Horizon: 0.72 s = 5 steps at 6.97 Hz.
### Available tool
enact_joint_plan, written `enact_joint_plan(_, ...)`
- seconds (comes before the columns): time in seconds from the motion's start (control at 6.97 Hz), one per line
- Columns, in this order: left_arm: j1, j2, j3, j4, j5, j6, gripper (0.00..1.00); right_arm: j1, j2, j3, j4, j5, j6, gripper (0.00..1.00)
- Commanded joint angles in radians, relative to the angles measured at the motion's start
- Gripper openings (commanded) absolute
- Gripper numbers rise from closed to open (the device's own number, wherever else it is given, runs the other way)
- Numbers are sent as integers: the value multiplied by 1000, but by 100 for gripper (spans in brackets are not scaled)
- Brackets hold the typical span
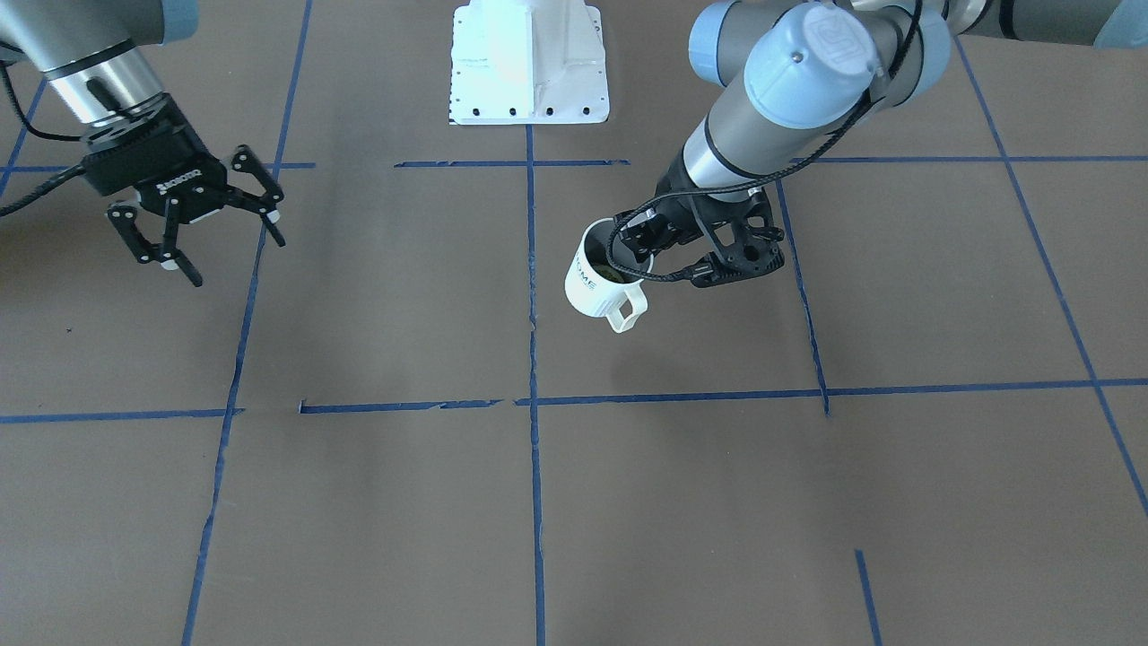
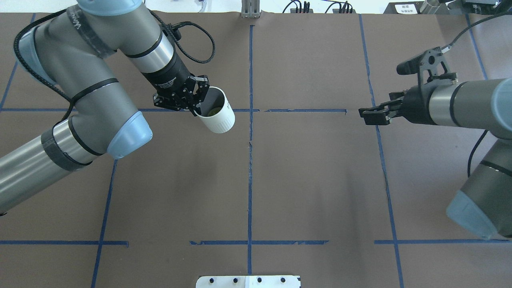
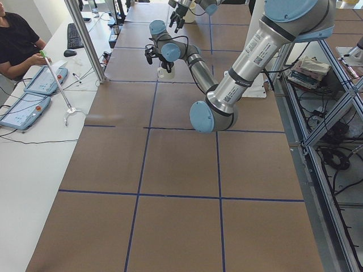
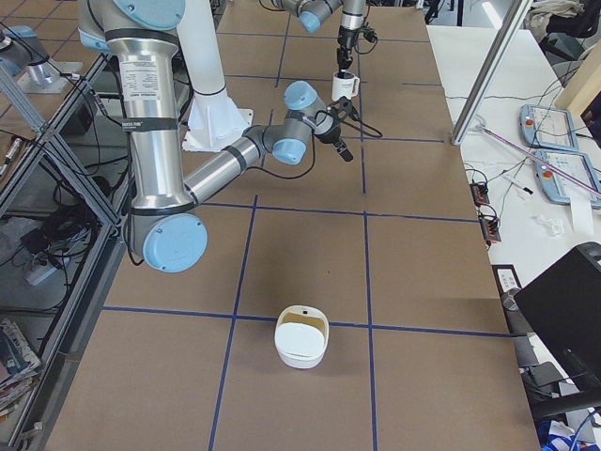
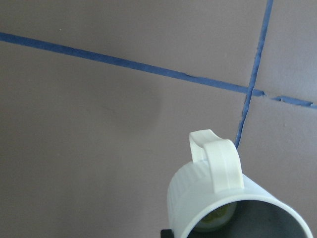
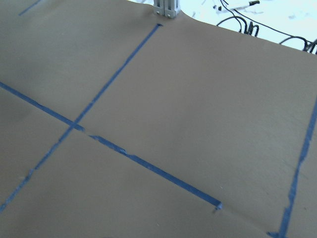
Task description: Left arm hands cup to right arm to dump lemon
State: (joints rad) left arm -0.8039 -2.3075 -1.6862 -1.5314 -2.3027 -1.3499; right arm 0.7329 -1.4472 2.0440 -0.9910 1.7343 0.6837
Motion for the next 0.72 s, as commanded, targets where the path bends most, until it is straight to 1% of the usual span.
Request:
enact_joint_plan(0.0,3,-100,101,57,28,-15,0,-151,108,-1,3,-209,61,100)
enact_joint_plan(0.14,3,-146,168,57,26,9,0,-227,140,-5,3,-313,72,100)
enact_joint_plan(0.29,2,-147,177,69,20,59,0,-313,175,-10,5,-457,73,100)
enact_joint_plan(0.43,3,-148,180,76,17,66,0,-375,192,-16,5,-552,73,100)
enact_joint_plan(0.57,3,-156,198,77,2,107,0,-400,215,-30,5,-588,73,100)
